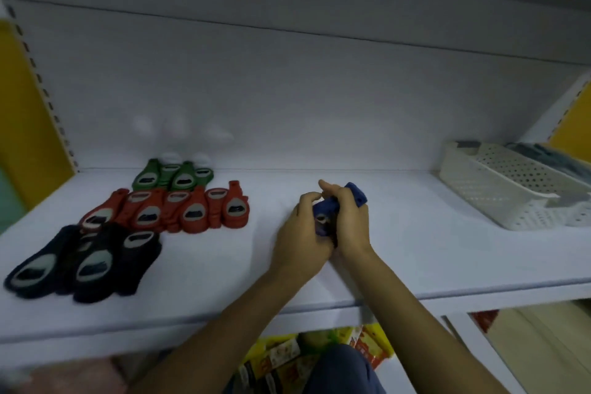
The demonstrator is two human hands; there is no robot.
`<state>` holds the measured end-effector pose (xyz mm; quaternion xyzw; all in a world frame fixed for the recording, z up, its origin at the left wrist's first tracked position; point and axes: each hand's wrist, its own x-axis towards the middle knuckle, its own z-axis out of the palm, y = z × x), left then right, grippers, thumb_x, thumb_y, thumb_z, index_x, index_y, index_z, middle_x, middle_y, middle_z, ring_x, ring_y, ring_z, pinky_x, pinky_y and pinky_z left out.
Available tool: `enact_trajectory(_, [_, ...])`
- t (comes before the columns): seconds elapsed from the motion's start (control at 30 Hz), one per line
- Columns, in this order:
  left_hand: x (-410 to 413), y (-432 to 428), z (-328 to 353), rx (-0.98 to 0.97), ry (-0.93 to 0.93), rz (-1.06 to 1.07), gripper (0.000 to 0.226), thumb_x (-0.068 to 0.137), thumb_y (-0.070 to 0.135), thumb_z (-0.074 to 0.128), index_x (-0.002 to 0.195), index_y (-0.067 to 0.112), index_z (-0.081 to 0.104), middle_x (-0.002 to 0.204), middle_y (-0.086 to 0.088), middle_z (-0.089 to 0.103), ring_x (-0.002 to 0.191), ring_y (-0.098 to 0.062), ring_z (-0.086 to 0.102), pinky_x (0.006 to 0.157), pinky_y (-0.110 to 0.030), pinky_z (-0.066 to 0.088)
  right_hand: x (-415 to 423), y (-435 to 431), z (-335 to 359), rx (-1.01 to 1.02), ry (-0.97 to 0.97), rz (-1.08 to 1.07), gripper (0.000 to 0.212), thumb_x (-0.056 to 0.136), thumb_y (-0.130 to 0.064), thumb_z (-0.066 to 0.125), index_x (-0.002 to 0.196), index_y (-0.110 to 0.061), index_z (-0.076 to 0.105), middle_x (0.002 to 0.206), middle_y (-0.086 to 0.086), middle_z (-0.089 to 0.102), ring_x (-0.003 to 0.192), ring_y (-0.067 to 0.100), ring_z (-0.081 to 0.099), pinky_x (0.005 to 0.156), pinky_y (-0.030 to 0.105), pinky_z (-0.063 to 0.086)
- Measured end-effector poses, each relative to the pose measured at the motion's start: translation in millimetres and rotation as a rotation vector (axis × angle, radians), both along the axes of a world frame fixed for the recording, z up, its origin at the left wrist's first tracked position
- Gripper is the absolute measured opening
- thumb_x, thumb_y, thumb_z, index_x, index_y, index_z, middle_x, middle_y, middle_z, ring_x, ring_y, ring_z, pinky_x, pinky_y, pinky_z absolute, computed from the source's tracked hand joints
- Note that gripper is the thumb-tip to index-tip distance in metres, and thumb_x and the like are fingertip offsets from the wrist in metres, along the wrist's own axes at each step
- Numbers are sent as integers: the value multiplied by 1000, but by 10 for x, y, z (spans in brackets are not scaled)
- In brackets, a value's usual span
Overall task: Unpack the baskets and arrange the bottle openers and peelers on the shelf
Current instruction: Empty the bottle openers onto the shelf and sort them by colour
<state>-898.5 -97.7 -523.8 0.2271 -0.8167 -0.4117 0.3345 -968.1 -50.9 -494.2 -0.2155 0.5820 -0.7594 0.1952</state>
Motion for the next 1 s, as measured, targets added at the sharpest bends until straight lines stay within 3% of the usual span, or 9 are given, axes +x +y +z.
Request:
enact_trajectory(0.07, [291,98,-11,93,85,-12,51,77,5,69,119,23,47,105,9,60,95,-10,61,76,-16,48,231,31,-9,-47,-91,76,24,85,-17,60,75,5,57,54,4,62,59,19,56,56,27,48])
enact_trajectory(0.13, [580,149,-30,106,102,0,50,78,1,67,120,20,47,107,6,59,99,-10,61,79,-17,49,489,-4,-44,-46,-133,151,39,85,-17,59,90,20,50,59,7,66,70,23,60,67,35,51])
enact_trajectory(0.27, [1115,122,-82,200,137,11,48,85,2,62,115,36,45,104,16,61,95,2,62,79,-14,50,958,-158,-78,-14,-206,211,44,88,-15,55,110,22,46,95,44,54,86,32,56,94,56,45])
enact_trajectory(0.37, [1385,79,-75,311,220,87,29,92,26,58,119,33,49,110,10,64,101,-8,64,86,-28,54,1188,-291,-89,-2,-282,295,40,87,-15,55,110,17,54,109,40,57,96,38,60,99,56,45])
enact_trajectory(0.43, [1507,43,-61,321,238,191,29,89,36,56,115,24,55,109,0,66,100,-17,65,88,-41,54,1299,-375,-91,17,-326,328,30,90,-14,54,107,10,61,112,32,63,106,40,62,99,52,46])
enact_trajectory(0.53, [1630,1,-43,316,236,271,26,94,24,54,112,7,62,101,-12,69,93,-27,67,83,-49,54,1382,-453,-136,71,-328,431,26,91,-19,56,104,1,67,102,22,71,102,36,65,97,49,49])
enact_trajectory(0.7, [1749,-8,-81,534,312,295,8,93,20,57,97,22,63,85,-2,72,71,-19,72,58,-24,56,1250,-542,-170,95,-76,549,24,92,-32,59,93,-10,68,82,8,74,78,23,70,75,36,58])
enact_trajectory(0.83, [1814,-3,-78,828,428,299,10,93,18,57,95,12,64,72,0,74,66,-18,72,53,-19,53,967,-574,-142,128,212,751,22,87,-35,59,101,-20,67,91,0,74,89,21,70,75,31,58])
enact_trajectory(1.0, [1798,-28,-20,985,457,254,11,93,16,56,93,8,64,72,-3,74,66,-17,72,52,-18,53,781,-555,-113,171,132,960,36,81,-25,64,115,-15,62,103,7,73,98,23,69,76,27,56])
